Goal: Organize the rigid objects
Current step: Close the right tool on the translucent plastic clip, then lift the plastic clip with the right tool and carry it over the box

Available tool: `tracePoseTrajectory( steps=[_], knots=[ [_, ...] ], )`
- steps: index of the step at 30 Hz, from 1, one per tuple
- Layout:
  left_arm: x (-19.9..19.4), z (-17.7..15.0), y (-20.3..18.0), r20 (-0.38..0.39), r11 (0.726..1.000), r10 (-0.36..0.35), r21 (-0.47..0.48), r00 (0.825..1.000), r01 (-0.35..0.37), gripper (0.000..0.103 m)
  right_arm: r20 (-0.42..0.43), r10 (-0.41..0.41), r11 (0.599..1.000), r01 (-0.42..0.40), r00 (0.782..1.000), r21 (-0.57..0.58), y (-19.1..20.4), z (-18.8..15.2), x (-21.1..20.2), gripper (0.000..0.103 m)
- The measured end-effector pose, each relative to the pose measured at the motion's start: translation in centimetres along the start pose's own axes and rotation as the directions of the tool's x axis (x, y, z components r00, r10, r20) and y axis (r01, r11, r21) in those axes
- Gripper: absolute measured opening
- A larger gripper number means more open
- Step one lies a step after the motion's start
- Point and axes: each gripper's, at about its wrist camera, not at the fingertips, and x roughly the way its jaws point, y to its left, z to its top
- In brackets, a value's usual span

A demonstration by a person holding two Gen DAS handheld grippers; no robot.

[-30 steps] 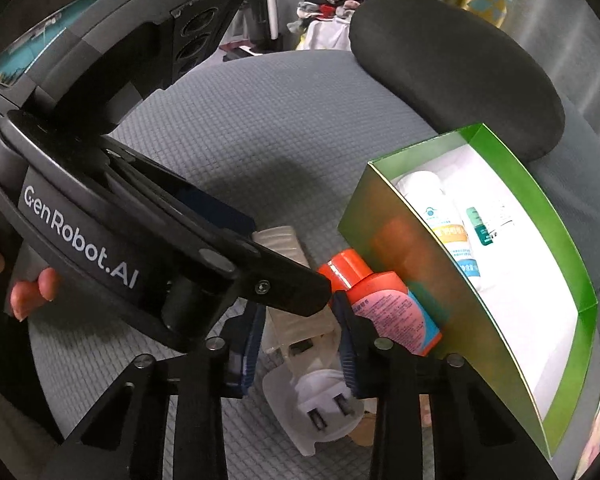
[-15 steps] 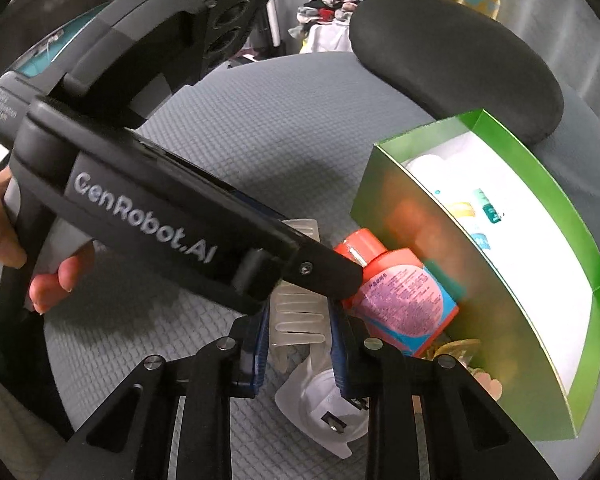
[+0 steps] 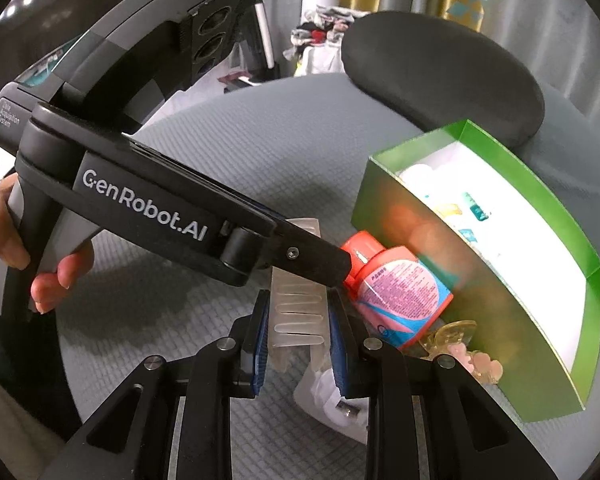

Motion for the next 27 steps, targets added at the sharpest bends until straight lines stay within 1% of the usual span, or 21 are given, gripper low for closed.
tracePoseTrajectory(
  steps=[7, 13, 20, 27],
  knots=[
    [-1.7, -0.1, -1.9, 0.033, 0.999, -0.001, 0.048, 0.999, -0.001, 0.05, 0.047, -0.025, 1.0, 0.025, 0.999, -0.005, 0.6, 0.0, -2.4, 0.028],
    [-2.7, 0.2, -5.3, 0.063, 0.992, 0.014, 0.125, 0.998, -0.021, 0.05, 0.11, -0.067, 0.998, 0.066, 0.992, 0.014, 1.4, -0.8, -6.7, 0.028],
    [-2.8, 0.7, -9.3, 0.078, 0.975, 0.022, 0.22, 0.997, -0.039, 0.05, 0.166, -0.109, 0.994, 0.103, 0.98, 0.047, 0.9, -1.3, -9.8, 0.028],
    [-2.4, 1.6, -12.2, 0.095, 0.955, 0.027, 0.293, 0.995, -0.054, 0.05, 0.217, -0.147, 0.988, 0.132, 0.965, 0.08, -0.3, -1.7, -12.4, 0.028]
  ],
)
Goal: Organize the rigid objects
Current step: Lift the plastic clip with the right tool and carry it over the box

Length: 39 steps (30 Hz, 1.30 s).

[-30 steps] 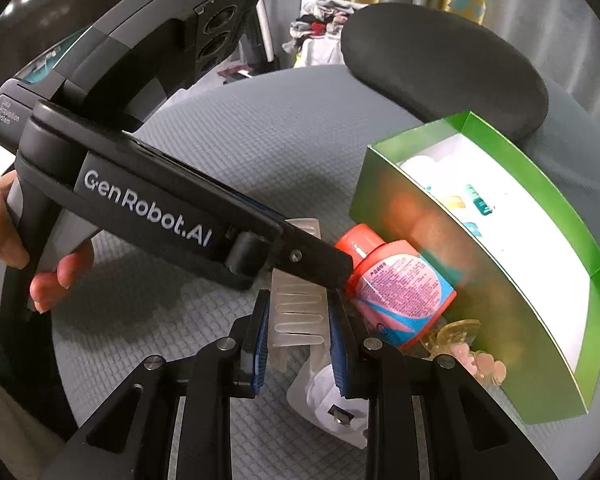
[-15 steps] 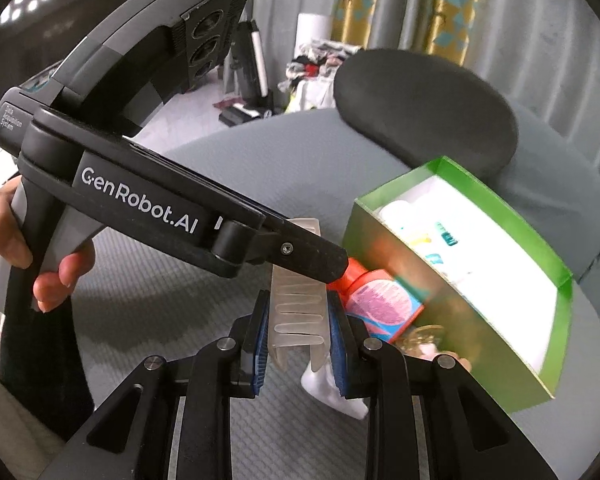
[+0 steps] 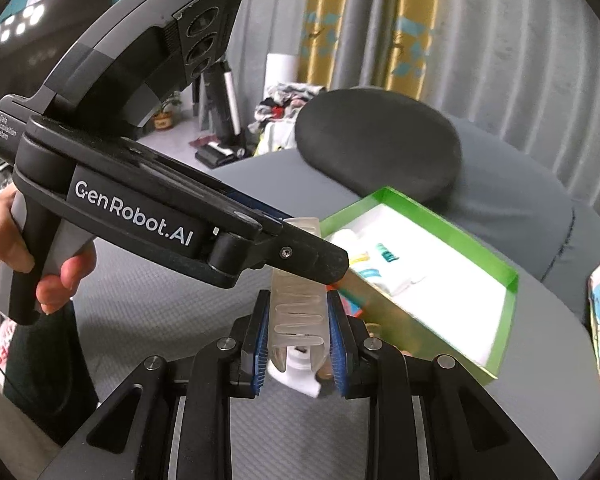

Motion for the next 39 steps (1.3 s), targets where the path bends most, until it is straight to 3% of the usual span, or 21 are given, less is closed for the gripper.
tracePoseTrajectory(
  steps=[13, 32, 39],
  knots=[
    [2.0, 3.1, -2.7, 0.008, 0.997, 0.01, 0.08, 1.0, -0.01, 0.05, 0.047, -0.05, 0.998, 0.048, 0.998, 0.033, -3.0, 0.2, -1.4, 0.028],
    [4.2, 6.6, -2.0, -0.005, 0.997, 0.001, 0.079, 1.0, -0.001, 0.05, 0.064, -0.049, 0.996, 0.043, 0.997, 0.08, -6.8, 0.8, 0.7, 0.028],
    [6.0, 7.5, -1.2, -0.025, 0.996, 0.032, 0.086, 0.999, -0.03, 0.05, 0.051, -0.041, 0.995, 0.036, 0.998, 0.097, -7.9, 0.9, 2.5, 0.028]
  ],
)
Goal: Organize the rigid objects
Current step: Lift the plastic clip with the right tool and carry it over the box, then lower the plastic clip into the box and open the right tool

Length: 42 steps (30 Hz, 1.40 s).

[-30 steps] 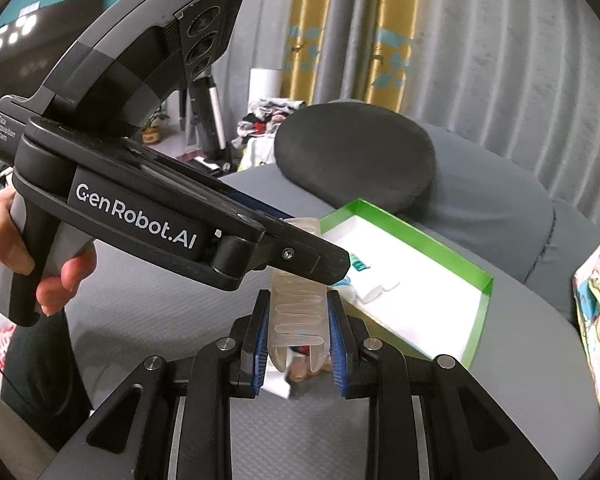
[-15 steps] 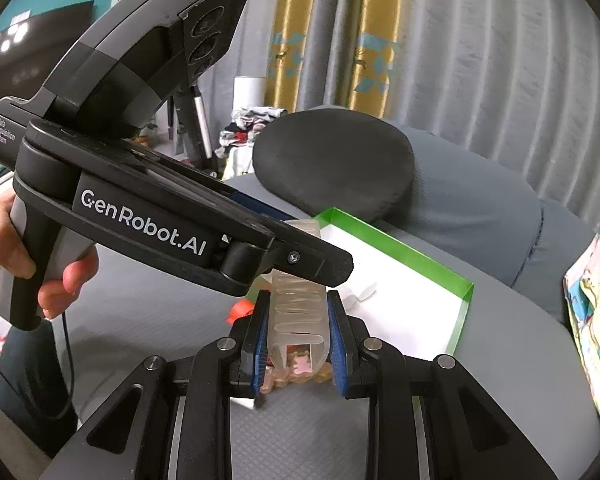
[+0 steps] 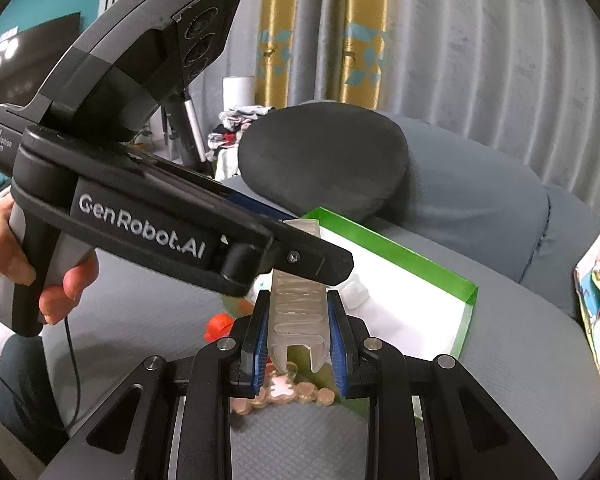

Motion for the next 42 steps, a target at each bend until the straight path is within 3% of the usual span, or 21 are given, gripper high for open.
tracePoseTrajectory(
  steps=[42],
  knots=[
    [9.0, 1.7, 6.4, -0.124, 0.995, 0.042, -0.086, 0.991, -0.053, 0.05, -0.147, 0.056, 0.995, -0.044, 0.988, 0.087, -3.8, -0.6, 10.3, 0.028]
  ],
)
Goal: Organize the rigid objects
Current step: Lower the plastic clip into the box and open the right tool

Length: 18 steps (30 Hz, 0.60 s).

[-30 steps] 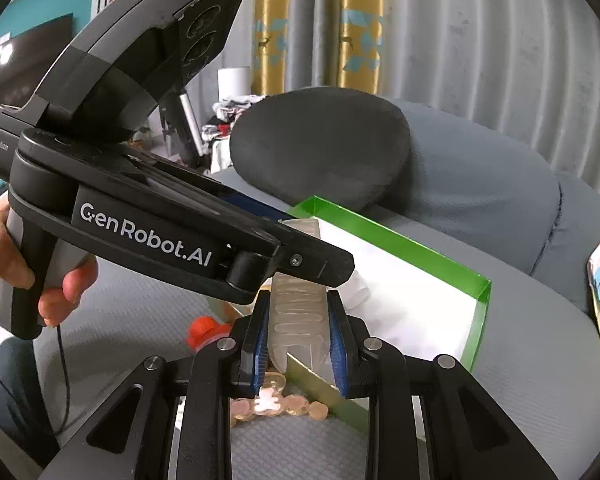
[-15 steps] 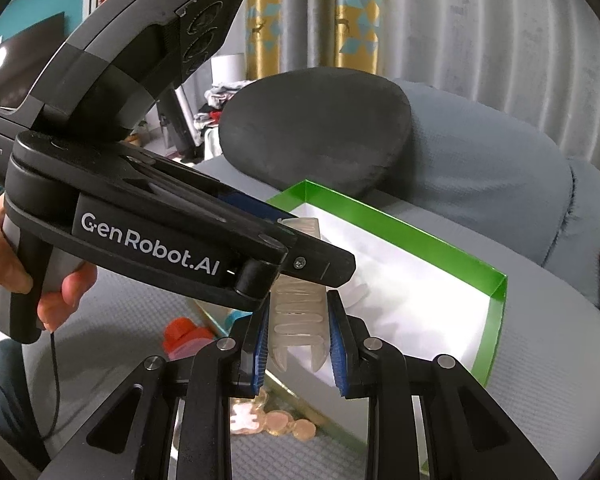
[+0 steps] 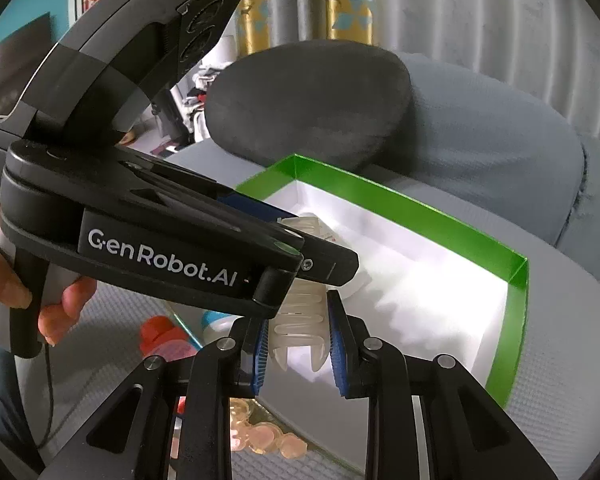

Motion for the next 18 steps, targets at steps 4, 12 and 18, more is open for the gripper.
tracePoseTrajectory(
  steps=[4, 12, 18],
  knots=[
    [0.7, 0.1, 0.3, -0.015, 1.0, 0.007, -0.006, 1.0, -0.007, 0.05, -0.024, 0.004, 1.0, -0.003, 1.0, 0.01, -0.2, 0.2, 1.0, 0.028],
    [1.5, 0.1, 0.6, -0.031, 1.0, 0.024, -0.012, 0.999, -0.024, 0.05, -0.072, 0.005, 0.999, -0.002, 0.997, 0.039, -0.7, 0.1, 3.0, 0.028],
    [1.6, 0.2, 0.5, -0.031, 0.999, 0.034, -0.024, 0.999, -0.035, 0.054, -0.09, -0.015, 0.997, 0.022, 0.996, 0.076, -1.1, 0.6, 3.5, 0.028]
  ],
)
